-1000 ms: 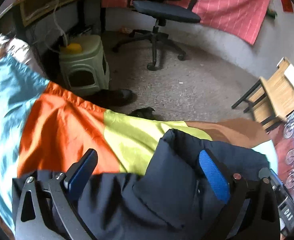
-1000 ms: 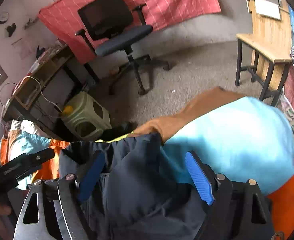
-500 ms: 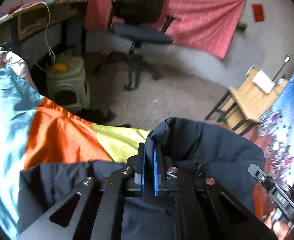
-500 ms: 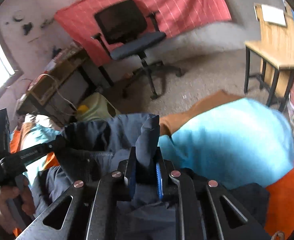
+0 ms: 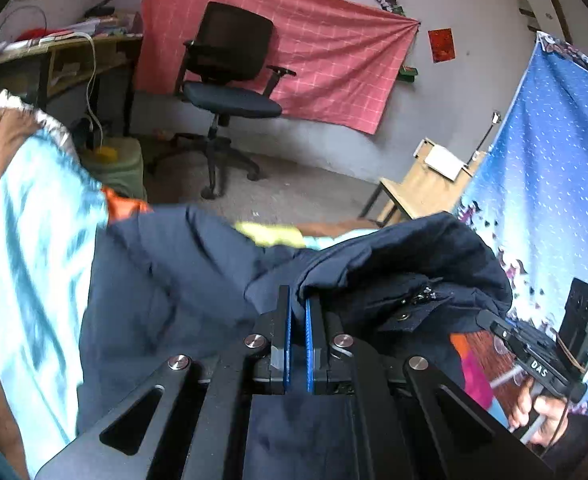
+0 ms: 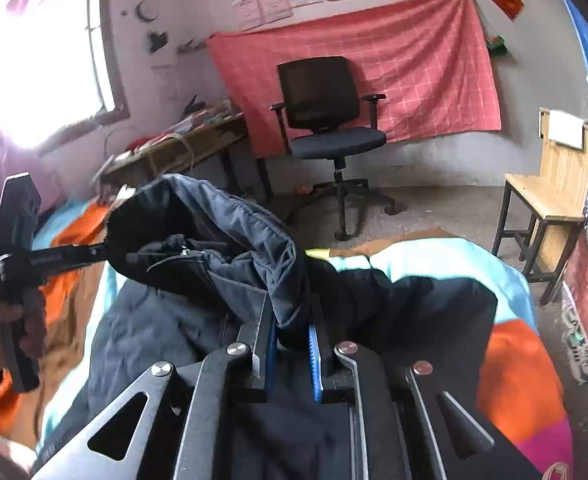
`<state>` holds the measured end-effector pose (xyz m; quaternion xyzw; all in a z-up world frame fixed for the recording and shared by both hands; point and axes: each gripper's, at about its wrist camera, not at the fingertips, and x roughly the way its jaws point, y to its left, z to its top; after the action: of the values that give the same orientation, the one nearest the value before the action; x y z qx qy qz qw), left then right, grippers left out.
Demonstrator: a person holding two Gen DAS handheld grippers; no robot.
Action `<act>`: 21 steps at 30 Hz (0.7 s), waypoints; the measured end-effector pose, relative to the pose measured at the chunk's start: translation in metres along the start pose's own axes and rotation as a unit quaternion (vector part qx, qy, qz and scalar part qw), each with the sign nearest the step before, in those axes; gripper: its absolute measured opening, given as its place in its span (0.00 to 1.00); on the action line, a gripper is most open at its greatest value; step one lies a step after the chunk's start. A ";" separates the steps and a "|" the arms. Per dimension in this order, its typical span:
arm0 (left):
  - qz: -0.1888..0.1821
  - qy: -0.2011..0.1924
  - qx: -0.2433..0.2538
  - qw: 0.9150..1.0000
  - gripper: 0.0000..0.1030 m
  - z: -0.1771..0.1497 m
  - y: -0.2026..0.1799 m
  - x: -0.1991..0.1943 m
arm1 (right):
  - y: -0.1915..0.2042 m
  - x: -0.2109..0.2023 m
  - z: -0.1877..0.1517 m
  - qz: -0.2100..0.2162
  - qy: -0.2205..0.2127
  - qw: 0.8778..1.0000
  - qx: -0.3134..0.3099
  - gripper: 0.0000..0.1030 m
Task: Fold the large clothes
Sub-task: 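Lift the held hem with both tools and fold it toward the collar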
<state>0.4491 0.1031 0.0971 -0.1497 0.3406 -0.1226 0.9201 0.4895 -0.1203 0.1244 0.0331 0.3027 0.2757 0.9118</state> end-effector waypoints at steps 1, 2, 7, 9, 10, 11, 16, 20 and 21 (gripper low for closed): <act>-0.001 0.001 0.006 1.000 0.03 -0.011 -0.002 -0.005 | 0.002 -0.003 -0.007 -0.002 0.003 1.000 -0.007 0.13; 0.000 0.002 0.011 1.000 0.03 -0.019 -0.003 -0.007 | 0.006 -0.008 -0.015 -0.005 0.007 1.000 -0.014 0.12; 0.007 0.024 0.022 0.999 0.03 -0.059 0.000 0.001 | 0.012 -0.008 -0.050 -0.023 0.027 0.999 -0.021 0.12; 0.016 0.030 0.027 0.999 0.03 -0.074 0.000 0.010 | 0.010 0.002 -0.063 -0.031 0.042 0.998 -0.018 0.12; 0.021 0.036 0.027 0.999 0.03 -0.080 0.002 0.018 | 0.009 0.005 -0.069 -0.033 0.048 0.998 -0.016 0.12; 0.025 0.039 0.024 0.999 0.03 -0.084 0.005 0.025 | 0.008 0.011 -0.073 -0.038 0.056 0.998 -0.016 0.12; 0.030 0.041 0.011 0.999 0.03 -0.093 0.018 0.046 | 0.009 0.031 -0.086 -0.054 0.080 0.995 -0.029 0.12; 0.032 0.035 0.027 0.998 0.03 -0.095 0.017 0.046 | 0.008 0.021 -0.086 -0.045 0.074 0.996 -0.010 0.17; 0.032 0.035 0.030 0.998 0.03 -0.095 0.018 0.047 | 0.010 0.017 -0.084 -0.044 0.069 0.997 -0.009 0.17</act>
<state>0.4231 0.0859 -0.0056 -0.1065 0.3738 -0.1087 0.9150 0.4480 -0.1126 0.0494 -0.0080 0.3636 0.2400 0.9001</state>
